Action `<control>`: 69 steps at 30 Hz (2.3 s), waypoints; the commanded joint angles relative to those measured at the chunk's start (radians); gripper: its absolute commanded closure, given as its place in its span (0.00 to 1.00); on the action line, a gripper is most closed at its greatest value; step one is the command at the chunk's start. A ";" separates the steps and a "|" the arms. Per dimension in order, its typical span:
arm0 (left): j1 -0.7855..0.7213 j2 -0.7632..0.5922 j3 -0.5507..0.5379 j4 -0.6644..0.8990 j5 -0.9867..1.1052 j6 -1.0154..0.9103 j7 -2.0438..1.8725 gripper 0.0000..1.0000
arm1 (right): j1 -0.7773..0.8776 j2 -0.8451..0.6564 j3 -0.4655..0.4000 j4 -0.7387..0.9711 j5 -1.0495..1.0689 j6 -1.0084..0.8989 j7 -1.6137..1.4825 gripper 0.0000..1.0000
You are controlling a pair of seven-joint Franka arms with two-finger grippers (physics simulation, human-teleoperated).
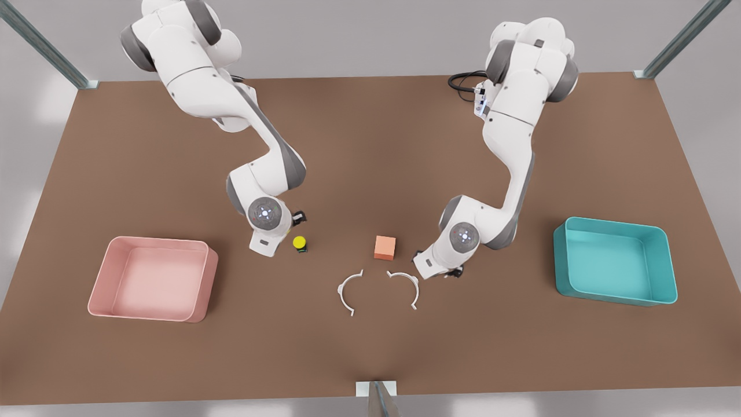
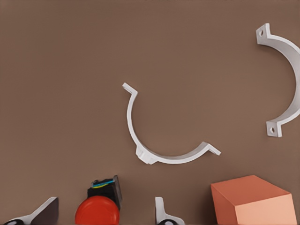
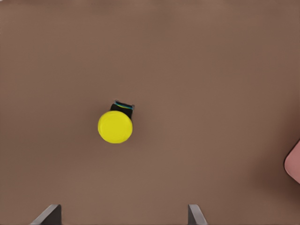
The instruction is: Place the red button in the blue storage box with the left arm, and place the yellow button in the pink storage box with the right arm
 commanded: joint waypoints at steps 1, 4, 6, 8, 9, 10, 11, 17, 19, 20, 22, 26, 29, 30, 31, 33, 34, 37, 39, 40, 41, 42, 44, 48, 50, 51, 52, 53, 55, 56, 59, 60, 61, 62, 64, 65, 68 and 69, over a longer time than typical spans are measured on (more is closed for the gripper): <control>0.002 0.003 0.003 -0.008 0.000 0.103 -0.221 0.00 | 0.003 0.016 0.000 0.008 -0.027 0.290 0.387 0.00; 0.003 -0.005 0.026 -0.043 0.035 0.096 -0.219 0.00 | 0.012 0.082 -0.001 0.020 -0.026 0.391 0.415 0.00; 0.002 -0.005 0.028 -0.049 0.035 0.094 -0.219 0.00 | 0.012 0.103 -0.006 0.014 -0.026 0.431 0.413 0.00; -0.006 0.007 0.026 -0.058 0.032 0.096 -0.225 0.00 | 0.012 0.110 -0.008 0.001 -0.022 0.460 0.416 0.00; -0.008 0.023 0.026 -0.057 0.032 0.097 -0.222 0.00 | 0.009 0.105 -0.008 -0.023 -0.024 0.473 0.415 0.00; -0.008 0.039 0.026 -0.052 0.032 0.102 -0.222 0.00 | 0.006 0.097 -0.006 -0.057 -0.024 0.491 0.413 0.00; -0.008 0.053 0.026 -0.051 0.034 0.103 -0.222 0.00 | 0.005 0.087 -0.006 -0.086 -0.024 0.500 0.410 0.00; -0.009 0.062 0.025 -0.042 0.031 0.122 -0.230 0.59 | -0.002 0.027 -0.001 -0.212 0.000 0.536 0.396 0.00; -0.009 0.058 0.025 -0.040 0.031 0.120 -0.231 0.63 | 0.015 0.036 0.000 -0.207 0.013 0.536 0.398 0.00; -0.009 0.053 0.025 -0.040 0.031 0.119 -0.231 0.68 | 0.040 0.039 0.000 -0.204 0.014 0.536 0.399 0.00; -0.006 0.027 0.026 -0.040 0.031 0.102 -0.239 0.72 | 0.113 0.041 -0.046 -0.195 0.056 0.532 0.402 0.00; 0.005 -0.134 0.060 -0.042 0.034 -0.150 -0.225 0.72 | 0.064 0.047 -0.044 -0.199 0.051 0.536 0.363 0.00; 0.123 -0.263 0.065 -0.048 0.034 -0.366 0.038 0.71 | 0.044 0.062 -0.037 -0.216 0.047 0.562 0.360 0.00; 0.176 -0.287 0.065 -0.051 0.034 -0.414 0.155 0.71 | 0.044 0.073 -0.034 -0.221 0.047 0.565 0.361 0.00; 0.222 -0.303 0.065 -0.051 0.034 -0.441 0.252 0.71 | 0.041 0.082 -0.032 -0.224 0.047 0.572 0.361 0.00; 0.327 -0.327 0.065 -0.075 0.034 -0.455 0.459 0.71 | 0.041 0.080 -0.024 -0.261 0.045 0.608 0.361 0.00; 0.367 -0.336 0.065 -0.088 0.034 -0.455 0.540 0.71 | 0.040 0.080 -0.024 -0.272 0.042 0.618 0.360 0.00; 0.488 -0.344 0.066 -0.108 0.035 -0.454 0.767 0.71 | 0.031 0.084 -0.024 -0.282 0.027 0.638 0.367 0.05; 0.549 -0.317 0.068 -0.109 0.035 -0.426 0.874 0.70 | 0.032 0.097 -0.024 -0.282 0.030 0.660 0.370 0.19; 0.587 -0.309 0.068 -0.108 0.035 -0.394 0.943 0.70 | 0.032 0.102 -0.024 -0.281 0.028 0.667 0.370 0.20; 0.617 -0.289 0.068 -0.108 0.035 -0.354 0.977 0.70 | 0.034 0.110 -0.024 -0.281 0.028 0.681 0.370 0.20; 0.655 -0.264 0.068 -0.108 0.035 -0.299 1.026 0.70 | 0.034 0.113 -0.024 -0.281 0.028 0.690 0.370 0.21; 0.658 -0.224 0.088 -0.108 0.035 -0.234 1.053 0.70 | 0.034 0.119 -0.026 -0.282 0.028 0.697 0.370 0.28; 0.657 -0.203 0.098 -0.106 0.031 -0.260 1.037 0.00 | 0.031 0.117 -0.024 -0.281 0.028 0.694 0.369 0.57; 0.658 -0.209 0.097 -0.098 0.031 -0.294 1.017 0.00 | 0.029 0.110 -0.024 -0.276 0.028 0.687 0.369 0.58; 0.658 -0.214 0.097 -0.088 0.032 -0.325 1.008 0.00 | 0.028 0.102 -0.024 -0.275 0.028 0.686 0.367 0.58; 0.647 -0.247 0.094 -0.080 0.023 -0.361 0.933 0.00 | 0.024 0.082 -0.024 -0.275 0.028 0.683 0.363 0.57; 0.637 -0.293 0.091 -0.072 -0.035 -0.411 0.835 0.00 | 0.023 0.064 -0.024 -0.273 0.027 0.681 0.360 0.57; 0.563 -0.404 0.091 -0.045 -0.037 -0.441 0.474 0.00 | 0.000 0.015 -0.027 -0.272 0.028 0.652 0.330 0.57; 0.546 -0.416 0.091 0.001 -0.037 -0.490 0.431 0.00 | -0.023 -0.010 -0.027 -0.275 0.030 0.640 0.304 0.57; 0.388 -0.542 0.094 0.030 0.046 -0.590 0.143 0.00 | -0.138 -0.125 -0.027 -0.319 0.034 0.559 0.102 0.57; 0.295 -0.586 0.132 0.034 0.045 -0.648 0.092 0.00 | -0.187 -0.156 -0.027 -0.339 0.036 0.557 0.015 0.57; 0.200 -0.596 0.216 0.044 0.043 -0.678 0.091 0.00 | -0.213 -0.173 -0.027 -0.341 0.036 0.531 -0.032 0.57; 0.179 -0.593 0.235 0.076 0.045 -0.699 0.092 0.00 | -0.242 -0.183 -0.029 -0.339 0.037 0.511 -0.090 0.57; 0.199 -0.577 0.206 0.119 0.023 -0.694 0.091 0.00 | -0.307 -0.191 -0.031 -0.339 0.036 0.506 -0.183 0.57; 0.249 -0.573 0.129 0.132 0.023 -0.691 0.071 0.00 | -0.345 -0.191 -0.031 -0.338 0.036 0.505 -0.240 0.57; 0.241 -0.527 0.126 0.156 0.022 -0.687 0.049 0.00 | -0.468 -0.190 -0.012 -0.315 0.034 0.448 -0.406 0.57; 0.241 -0.514 0.126 0.165 0.022 -0.687 0.049 0.00 | -0.486 -0.188 -0.009 -0.313 0.034 0.448 -0.437 0.57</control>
